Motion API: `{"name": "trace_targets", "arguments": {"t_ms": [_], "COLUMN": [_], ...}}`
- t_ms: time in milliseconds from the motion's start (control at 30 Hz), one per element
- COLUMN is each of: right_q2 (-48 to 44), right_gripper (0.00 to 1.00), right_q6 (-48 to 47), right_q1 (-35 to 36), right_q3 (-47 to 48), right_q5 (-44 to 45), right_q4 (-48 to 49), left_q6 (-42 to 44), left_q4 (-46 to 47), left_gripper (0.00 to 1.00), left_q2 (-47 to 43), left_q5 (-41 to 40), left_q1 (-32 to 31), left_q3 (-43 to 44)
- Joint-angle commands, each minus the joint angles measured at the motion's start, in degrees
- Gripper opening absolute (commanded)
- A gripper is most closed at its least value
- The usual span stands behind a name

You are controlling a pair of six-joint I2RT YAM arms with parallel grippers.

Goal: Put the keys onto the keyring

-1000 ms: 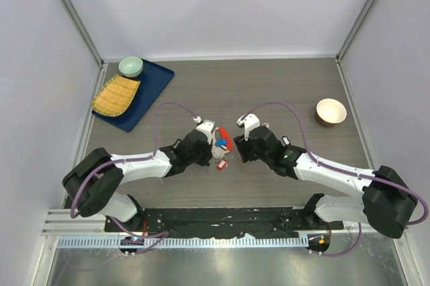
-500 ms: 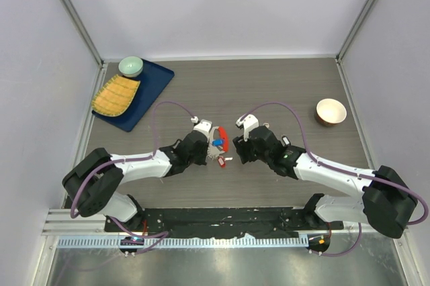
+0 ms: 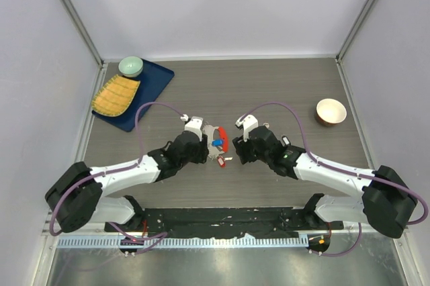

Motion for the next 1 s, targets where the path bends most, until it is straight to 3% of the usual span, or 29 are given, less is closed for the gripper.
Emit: {"name": "trace_targets", "arguments": {"t_ms": [0,400,533,967], "right_q2": [0.28,0.64,0.64,0.64], "right_gripper": [0.63,0.63,0.63,0.63], "right_q6": [0.44,0.53,0.61,0.53], "right_q1": [-0.17,-0.17,-0.17,-0.17], "right_q3": [1.34,1.60,1.43,1.16], "right_q5": [-0.59,-1.20,-1.29,-1.20], "right_q4": [2.56,2.38,2.30,2.30], "left_q6": [-1.91,2.84,4.86,9.52], "left_q4": [1.85,1.32,0.80,-4.46], "left_gripper": [0.44,0.43,0.34,0.23], "left_q2": [-1.99,6.71,8.56,12.51], "left_q5": [2.87,6.39,6.48,6.38], "left_q1": [-0.92,-2.51,-2.86,-3.48], "left_q3": [-0.48,3.65,5.06,9.28]}}
